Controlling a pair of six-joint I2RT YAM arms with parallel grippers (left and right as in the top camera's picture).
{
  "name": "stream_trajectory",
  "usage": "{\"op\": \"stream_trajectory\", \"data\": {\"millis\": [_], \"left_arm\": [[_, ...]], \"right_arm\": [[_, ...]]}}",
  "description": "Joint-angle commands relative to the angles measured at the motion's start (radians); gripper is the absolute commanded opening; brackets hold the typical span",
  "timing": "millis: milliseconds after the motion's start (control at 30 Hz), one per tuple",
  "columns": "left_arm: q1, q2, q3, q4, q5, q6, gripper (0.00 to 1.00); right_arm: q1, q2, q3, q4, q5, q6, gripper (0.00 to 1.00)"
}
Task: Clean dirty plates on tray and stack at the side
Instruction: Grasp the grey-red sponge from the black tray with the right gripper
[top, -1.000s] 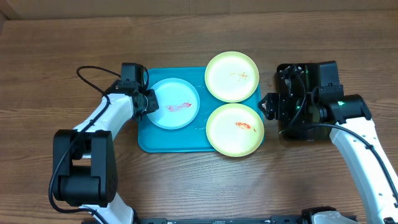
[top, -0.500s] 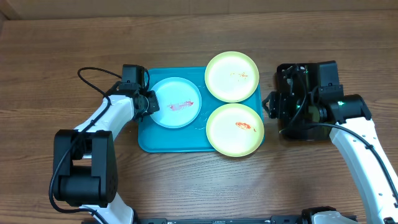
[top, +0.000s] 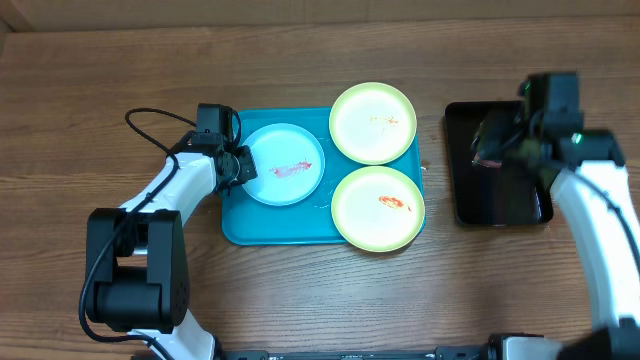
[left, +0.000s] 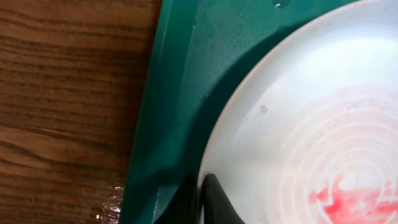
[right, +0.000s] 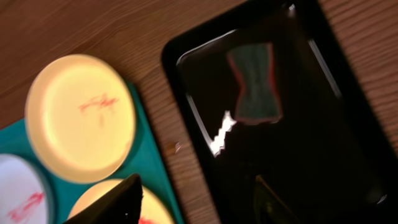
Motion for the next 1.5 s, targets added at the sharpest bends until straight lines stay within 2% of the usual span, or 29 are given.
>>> {"op": "stream_trajectory", "data": {"millis": [0,167,333,567,767,833,933,1100,1267,1467], "left_arm": [[-0.006,0.01,-0.012,-0.01,-0.018,-0.011,0.04],[-0.006,0.01,-0.012,-0.01,-0.018,-0.011,0.04],[-0.006,0.01,-0.012,-0.01,-0.018,-0.011,0.04],[-0.006,0.01,-0.012,-0.01,-0.018,-0.011,0.04],[-0.006,0.01,-0.012,-0.01,-0.018,-0.01,0.04],[-0.006,0.01,-0.012,-0.01,-0.018,-0.01,0.04],[-0.006,0.01,-0.012,-0.01,-0.018,-0.01,0.04],[-0.006,0.01,-0.012,-0.01,-0.018,-0.01,0.04],[-0.006,0.01,-0.012,-0.01,-0.018,-0.01,0.04],[-0.006,0.01,-0.012,-0.01,-0.018,-0.01,0.04]], "right_arm": [[-0.05,0.124,0.098,0.0,0.032,-0.081,0.53],[-0.079,0.303,0.161,0.028,0.033,-0.167,0.52],[-0.079,0.425,0.161,0.088,0.04,-0.201,0.44],[-0.079,0.524,0.16,0.124,0.142,-0.216,0.39],[-0.076,0.585,0.156,0.149,0.132,-0.215,0.27],[-0.076,0.593,0.155,0.155,0.132,-0.215,0.23],[-0.076,0.593,0.155,0.161,0.134,-0.215,0.04],[-0.076,0.586,0.163,0.143,0.134,-0.215,0.04],[-0.076,0.524,0.235,0.042,0.122,-0.206,0.04],[-0.075,0.398,0.372,-0.106,-0.093,-0.207,0.04]]}}
